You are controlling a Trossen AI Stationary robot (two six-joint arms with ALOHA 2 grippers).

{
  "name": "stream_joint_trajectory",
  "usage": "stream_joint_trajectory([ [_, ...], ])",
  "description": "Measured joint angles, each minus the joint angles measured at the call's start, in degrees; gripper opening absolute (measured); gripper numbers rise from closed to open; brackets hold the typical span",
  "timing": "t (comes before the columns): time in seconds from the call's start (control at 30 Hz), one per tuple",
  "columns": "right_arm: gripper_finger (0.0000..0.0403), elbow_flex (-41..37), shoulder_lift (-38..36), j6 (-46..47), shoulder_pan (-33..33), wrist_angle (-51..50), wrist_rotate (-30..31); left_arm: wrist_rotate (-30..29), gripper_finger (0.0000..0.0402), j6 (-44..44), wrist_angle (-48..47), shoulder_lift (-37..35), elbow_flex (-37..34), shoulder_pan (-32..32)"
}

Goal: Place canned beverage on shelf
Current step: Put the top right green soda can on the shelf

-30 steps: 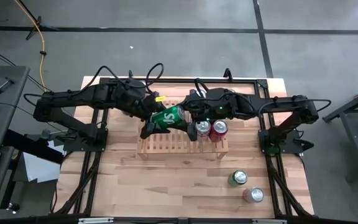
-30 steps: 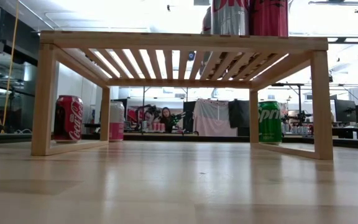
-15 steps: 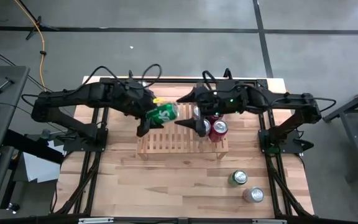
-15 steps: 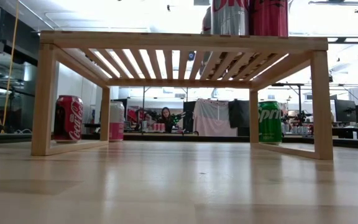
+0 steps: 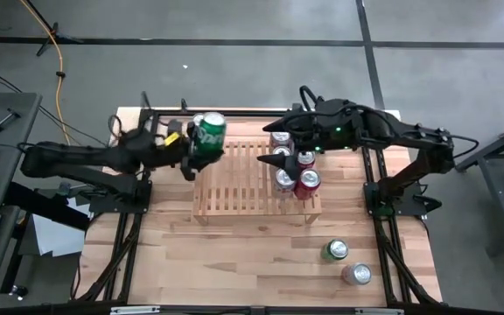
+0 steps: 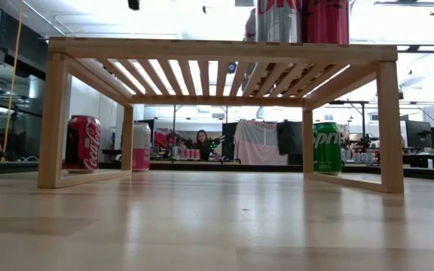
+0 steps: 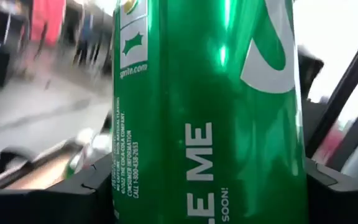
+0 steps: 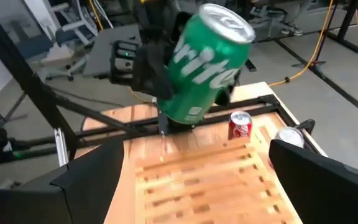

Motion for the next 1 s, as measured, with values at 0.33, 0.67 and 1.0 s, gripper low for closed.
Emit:
stream_joint_trajectory([
  [0.33,0.0387,0.00,5.97,6.63,-0.40,15.79,4.59,-5.50,0.0275,-0.79,25.02,6.42,-7.71,-1.65],
  [0.67,0.0388,-0.04,10.15,17.48,-1.99,23.98,5.77,-8.74,0.0275,8.04,22.86,8.84,-3.19,-2.66],
  [1.0,0.0388,-0.07,14.01,15.87,-2.44,27.94,5.55,-9.35,0.0275,8.60,21.15,9.70,-3.05,-2.66],
])
